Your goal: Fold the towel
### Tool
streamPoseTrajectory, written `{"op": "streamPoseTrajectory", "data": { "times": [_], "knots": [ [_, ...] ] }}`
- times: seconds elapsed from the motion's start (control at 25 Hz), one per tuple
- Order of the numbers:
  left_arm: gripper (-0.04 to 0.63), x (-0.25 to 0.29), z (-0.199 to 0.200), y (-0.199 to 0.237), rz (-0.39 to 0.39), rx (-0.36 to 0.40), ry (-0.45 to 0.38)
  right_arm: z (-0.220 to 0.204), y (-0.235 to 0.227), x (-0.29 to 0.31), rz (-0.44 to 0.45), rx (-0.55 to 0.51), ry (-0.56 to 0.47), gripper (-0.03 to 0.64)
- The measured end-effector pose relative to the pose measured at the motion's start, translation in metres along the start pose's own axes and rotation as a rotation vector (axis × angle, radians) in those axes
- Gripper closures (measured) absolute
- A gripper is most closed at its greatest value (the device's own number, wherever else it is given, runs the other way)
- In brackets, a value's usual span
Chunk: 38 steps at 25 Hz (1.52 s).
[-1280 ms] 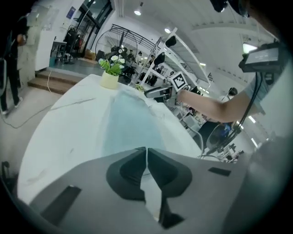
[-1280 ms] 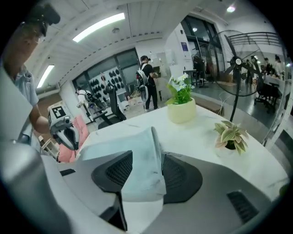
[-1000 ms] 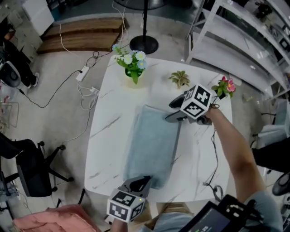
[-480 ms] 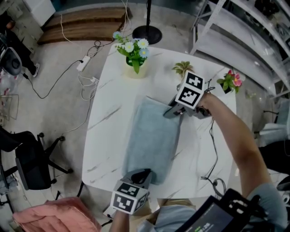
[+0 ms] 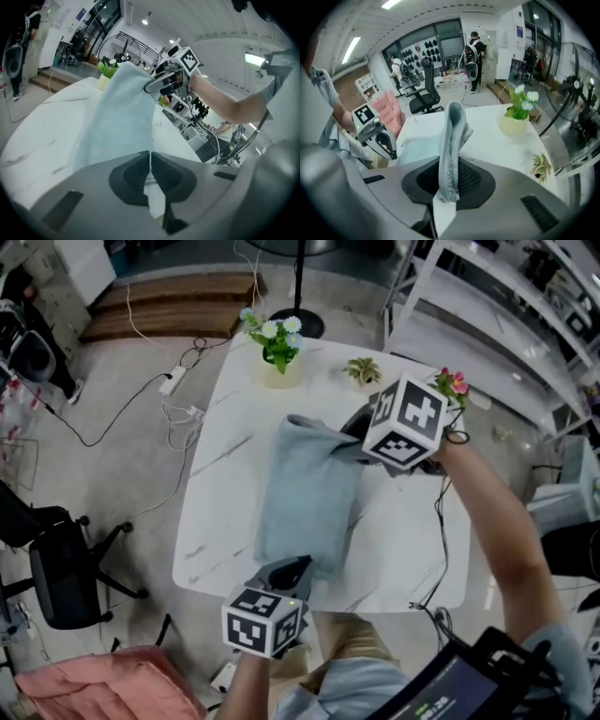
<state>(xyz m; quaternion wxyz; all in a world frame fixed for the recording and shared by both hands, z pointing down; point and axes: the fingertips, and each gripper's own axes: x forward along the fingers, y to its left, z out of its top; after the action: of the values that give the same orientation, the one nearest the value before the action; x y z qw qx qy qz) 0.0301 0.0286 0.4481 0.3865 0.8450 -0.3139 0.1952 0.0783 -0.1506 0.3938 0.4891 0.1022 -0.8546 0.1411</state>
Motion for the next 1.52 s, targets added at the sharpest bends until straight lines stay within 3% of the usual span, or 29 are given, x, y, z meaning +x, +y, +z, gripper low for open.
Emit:
{"op": "streamPoseTrajectory", "data": {
  "times": [0.2,0.4,0.64,0.92,1.04,1.16,1.28,1.36,1.52],
  "knots": [
    [0.58,-0.049,-0.019,-0.018,0.012,0.013,-0.067,0.017,0.059,-0.012,-0.218,-0.181,0.013,0.545],
    [0.581,-0.083,-0.056,-0.026,0.022,0.022,-0.072,0.017,0.115,0.004,-0.396,-0.334,0.03,0.541],
    [0.581,-0.109,-0.094,-0.026,0.031,0.028,-0.058,0.004,0.164,0.042,-0.508,-0.4,0.013,0.54],
    [0.581,-0.113,-0.119,-0.019,0.032,0.023,-0.04,-0.023,0.179,0.077,-0.586,-0.467,0.038,0.535],
    [0.581,-0.112,-0.126,-0.019,0.024,0.02,-0.038,-0.033,0.182,0.09,-0.581,-0.46,0.034,0.526],
    [0.581,-0.106,-0.128,-0.017,0.019,0.021,-0.039,-0.045,0.19,0.108,-0.506,-0.424,0.026,0.5],
    [0.581,-0.096,-0.122,-0.013,0.019,0.023,-0.042,-0.054,0.204,0.119,-0.396,-0.391,0.015,0.377],
    [0.581,-0.089,-0.116,-0.011,0.019,0.019,-0.051,-0.055,0.211,0.115,-0.338,-0.369,-0.002,0.334],
    [0.58,-0.078,-0.099,-0.007,0.003,-0.03,-0.096,-0.038,0.218,0.073,-0.267,-0.256,-0.127,0.324]
  ]
}}
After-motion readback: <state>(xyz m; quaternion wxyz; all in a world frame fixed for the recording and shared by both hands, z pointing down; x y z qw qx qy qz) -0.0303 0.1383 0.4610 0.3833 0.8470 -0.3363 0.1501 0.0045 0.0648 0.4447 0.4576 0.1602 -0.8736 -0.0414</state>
